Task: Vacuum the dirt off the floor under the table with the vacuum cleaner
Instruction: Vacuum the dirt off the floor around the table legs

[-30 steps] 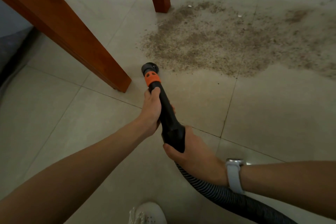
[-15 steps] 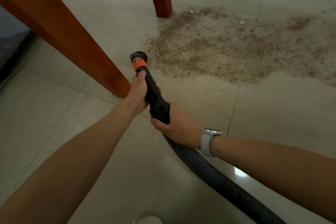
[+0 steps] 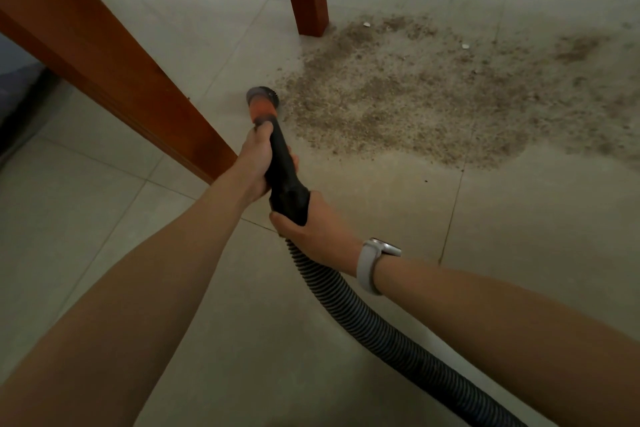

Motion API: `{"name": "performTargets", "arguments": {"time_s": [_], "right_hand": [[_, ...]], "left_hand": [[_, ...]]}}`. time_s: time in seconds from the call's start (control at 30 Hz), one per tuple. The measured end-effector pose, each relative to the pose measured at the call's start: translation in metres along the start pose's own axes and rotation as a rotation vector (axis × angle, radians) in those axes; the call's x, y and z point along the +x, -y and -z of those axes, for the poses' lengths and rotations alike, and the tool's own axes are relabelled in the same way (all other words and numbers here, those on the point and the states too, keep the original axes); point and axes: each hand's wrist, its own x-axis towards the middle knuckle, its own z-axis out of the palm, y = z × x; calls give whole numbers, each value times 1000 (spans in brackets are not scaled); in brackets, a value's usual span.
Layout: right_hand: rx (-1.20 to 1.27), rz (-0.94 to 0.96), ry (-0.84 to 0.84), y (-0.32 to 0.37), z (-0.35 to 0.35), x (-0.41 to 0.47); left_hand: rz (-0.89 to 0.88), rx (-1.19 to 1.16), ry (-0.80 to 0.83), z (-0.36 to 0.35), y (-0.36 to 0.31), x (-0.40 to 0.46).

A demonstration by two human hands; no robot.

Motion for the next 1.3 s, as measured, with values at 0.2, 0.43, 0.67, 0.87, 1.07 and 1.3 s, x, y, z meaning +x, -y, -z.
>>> {"name": "performTargets", "arguments": {"time_s": [0.2, 0.43, 0.67, 0.87, 1.07, 1.3], "right_hand": [[21, -51, 31, -17, -9, -24], [-75, -90, 144, -29, -13, -48], [-145, -80, -140, -52, 24, -30], [124, -210, -231, -25, 36, 35], [262, -299, 22, 13, -22, 67], [560, -509, 38, 19, -53, 72]], "left_hand": [[-24, 20, 58, 2, 22, -24], [-23, 38, 54, 7, 39, -59], [4, 63, 32, 23, 59, -80], [135, -51, 93, 45, 78, -107], [68, 167, 88, 60, 104, -126], [-58, 403, 37, 66, 112, -134]]}}
